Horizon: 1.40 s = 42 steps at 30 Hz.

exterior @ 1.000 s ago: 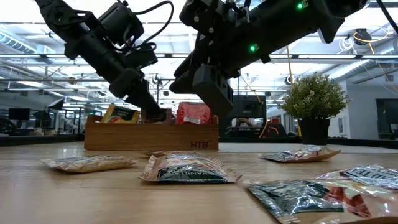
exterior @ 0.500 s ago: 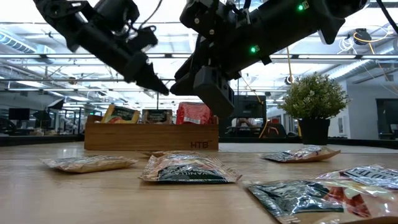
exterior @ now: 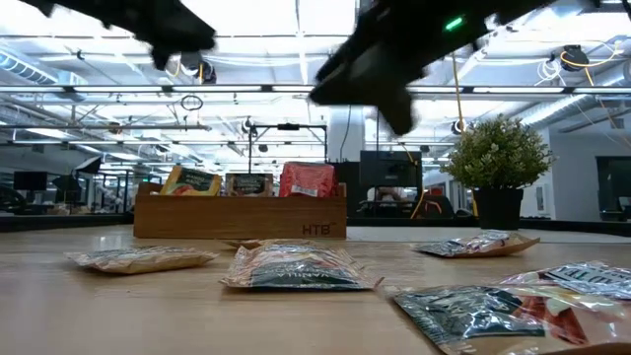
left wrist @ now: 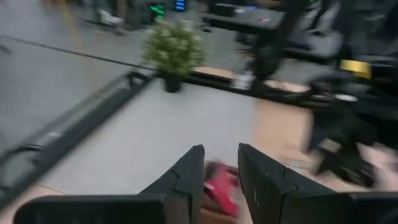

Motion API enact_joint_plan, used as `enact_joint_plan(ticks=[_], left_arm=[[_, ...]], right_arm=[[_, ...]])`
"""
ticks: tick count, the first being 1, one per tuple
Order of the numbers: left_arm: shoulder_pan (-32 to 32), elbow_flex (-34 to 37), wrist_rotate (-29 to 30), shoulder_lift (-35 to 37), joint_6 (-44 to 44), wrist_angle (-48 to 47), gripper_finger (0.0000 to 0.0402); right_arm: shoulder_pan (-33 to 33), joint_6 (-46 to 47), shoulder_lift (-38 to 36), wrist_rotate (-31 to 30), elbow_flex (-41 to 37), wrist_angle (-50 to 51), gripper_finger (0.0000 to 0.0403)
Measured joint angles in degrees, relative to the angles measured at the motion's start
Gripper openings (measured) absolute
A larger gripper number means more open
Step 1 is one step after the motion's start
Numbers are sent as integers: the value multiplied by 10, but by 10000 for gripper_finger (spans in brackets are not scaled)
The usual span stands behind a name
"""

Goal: Pick & Place Tea
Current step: Put the brown tea bag into the middle section of the wooden organizer

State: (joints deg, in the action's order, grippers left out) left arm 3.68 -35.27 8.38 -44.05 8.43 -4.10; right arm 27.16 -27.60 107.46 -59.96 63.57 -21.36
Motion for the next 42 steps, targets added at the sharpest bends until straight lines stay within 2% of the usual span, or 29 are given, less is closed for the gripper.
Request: enact_joint_plan(ticks=[3, 5, 8, 13, 15, 18, 21, 24, 27, 30, 32, 34, 36, 39, 42], left_arm=[[-30, 0, -38, 73, 34, -72, 102], [-56, 5, -55, 110, 48, -87, 102], [-89, 10, -68, 148, 84, -100, 102], [-115, 10, -69, 176, 101, -81, 102], [-118, 10, -69, 177, 97, -73, 102], [-118, 10, -69, 174, 100, -64, 102], [-118, 10, -69, 171, 99, -60, 102], [-118, 10, -69, 170, 99, -60, 102], [-118, 10, -69, 170, 99, -59, 102], [-118, 10, -69, 170, 99, -59, 102], [-118, 10, -69, 170, 98, -59, 102], [-118, 10, -69, 170, 98, -59, 102], [-118, 10, -68, 170, 98, -59, 102], [-118, 10, -68, 170, 98, -59, 102], [-118, 10, -68, 169, 98, -59, 102]], right_arm=[[32, 47, -55, 5, -44, 4, 145], [61, 73, -100, 30, -77, 2, 145], [109, 142, -164, 128, -123, -7, 144], [186, 275, -229, 354, -194, -94, 143], [220, 295, -229, 389, -219, -144, 143], [265, 303, -213, 366, -230, -168, 142], [300, 292, -181, 286, -217, -159, 144], [322, 291, -133, 221, -167, -104, 159], [328, 304, -77, 171, -84, 18, 188], [320, 329, -30, 79, -5, 233, 212], [305, 386, -11, 46, 27, 376, 221], [284, 462, -3, 63, 33, 471, 222], [261, 519, 2, 111, 27, 528, 218], [232, 553, 5, 172, -7, 545, 211], [209, 557, 2, 182, -44, 529, 208]])
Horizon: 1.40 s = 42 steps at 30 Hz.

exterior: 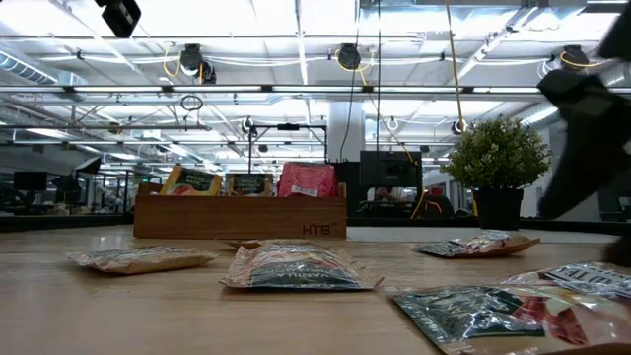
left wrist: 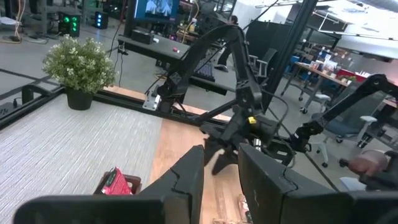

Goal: Pick & Place Tea
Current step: Put the brown tea bag into the middle section of the wooden organizer

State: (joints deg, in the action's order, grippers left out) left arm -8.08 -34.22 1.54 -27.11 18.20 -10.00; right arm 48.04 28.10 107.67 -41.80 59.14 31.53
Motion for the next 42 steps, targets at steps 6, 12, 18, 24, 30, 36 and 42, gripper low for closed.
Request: enact_joint_plan(ticks=[6, 12, 18, 24, 30, 36, 42], left_arm=[[0, 0, 0, 0, 0, 0, 102], [0, 0, 0, 0, 0, 0, 102], [0, 0, 0, 0, 0, 0, 102], [0, 0, 0, 0, 0, 0, 102], [0, 0, 0, 0, 1, 0, 102], [0, 0, 0, 0, 1, 0, 102], [0, 0, 0, 0, 1, 0, 102]], right_arm=[[-29, -30, 0, -20, -54, -9, 209], [-58, -96, 0, -22, -82, -48, 204], [-94, -131, 1, -2, -89, -78, 189], [-141, -132, -2, 88, -88, -84, 137], [-186, -146, -2, 151, -87, -118, 53], [-206, -163, -3, 195, -89, -162, 3], [-167, -203, -36, 139, -91, -246, 0]])
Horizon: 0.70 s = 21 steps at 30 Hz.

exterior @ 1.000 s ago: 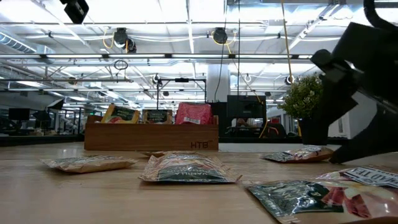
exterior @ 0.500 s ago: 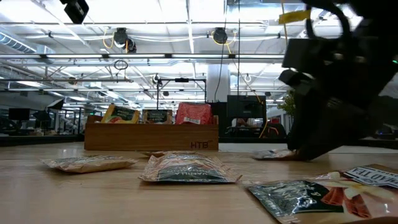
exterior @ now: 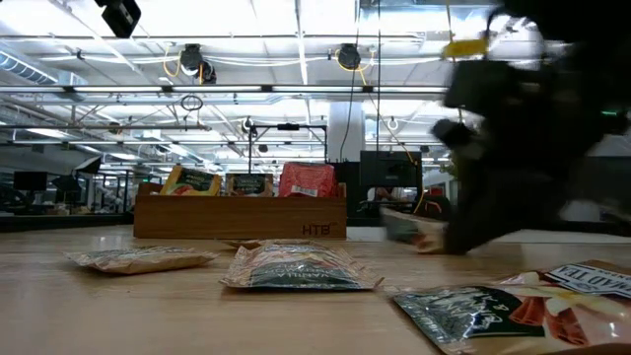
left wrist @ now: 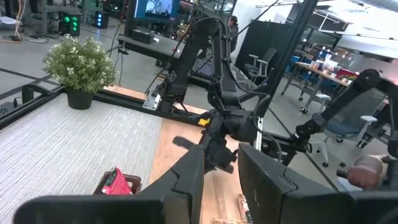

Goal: Pick & Place Tea
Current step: Put the brown tea bag into the middle section of the wooden organizer

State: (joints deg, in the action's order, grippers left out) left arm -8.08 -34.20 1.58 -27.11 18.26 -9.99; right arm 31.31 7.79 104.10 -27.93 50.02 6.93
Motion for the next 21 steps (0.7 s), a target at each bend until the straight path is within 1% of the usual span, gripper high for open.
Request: enact_joint_plan(ticks=[2, 3, 7, 9, 11, 14, 17, 21], left_arm=[[0, 0, 0, 0, 0, 0, 102], [0, 0, 0, 0, 0, 0, 102], [0, 0, 0, -1, 0, 2, 102], [0, 0, 0, -3, 0, 3, 102], [0, 0, 0, -3, 0, 3, 102], [0, 0, 0, -3, 0, 3, 102], [0, 0, 0, -3, 0, 4, 102], [0, 0, 0, -3, 0, 4, 102]], right_arm=[[20, -19, -19, -34, -5, -7, 0], [30, -30, -24, -48, -5, -27, 0], [70, -61, -58, -149, 0, -96, 0], [89, -83, -56, -172, 0, -128, 0], [104, -118, -55, -189, -3, -171, 0], [110, -156, -44, -198, 0, -284, 0], [101, -219, -12, -201, -2, -378, 0], [77, -302, 12, -223, -2, -466, 0]])
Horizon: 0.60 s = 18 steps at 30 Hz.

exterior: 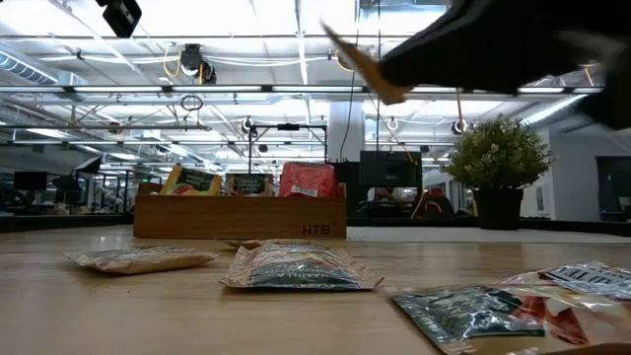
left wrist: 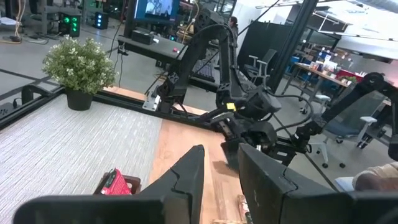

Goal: Pick & Place Tea
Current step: Put the brown tea bag into the middle section of the wooden organizer

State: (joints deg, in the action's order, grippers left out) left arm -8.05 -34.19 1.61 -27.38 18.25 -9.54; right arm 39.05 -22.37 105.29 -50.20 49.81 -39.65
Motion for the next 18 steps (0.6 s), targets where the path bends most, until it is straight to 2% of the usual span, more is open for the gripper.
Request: enact_joint_plan(ticks=[3, 9, 12, 15, 18], left_arm=[[0, 0, 0, 0, 0, 0, 102], [0, 0, 0, 0, 0, 0, 102], [0, 0, 0, 0, -4, 1, 102], [0, 0, 33, -4, -92, 20, 102], [0, 11, 60, -30, -173, 78, 102]], right_arm=[[-27, -10, 7, -1, 0, -28, 0], [-85, -24, 7, 76, 1, -64, 0], [-116, -63, 7, 85, 1, -76, 0], [-149, -92, 7, 92, 1, -95, 0], [-184, -111, 7, 140, 1, -130, 0]])
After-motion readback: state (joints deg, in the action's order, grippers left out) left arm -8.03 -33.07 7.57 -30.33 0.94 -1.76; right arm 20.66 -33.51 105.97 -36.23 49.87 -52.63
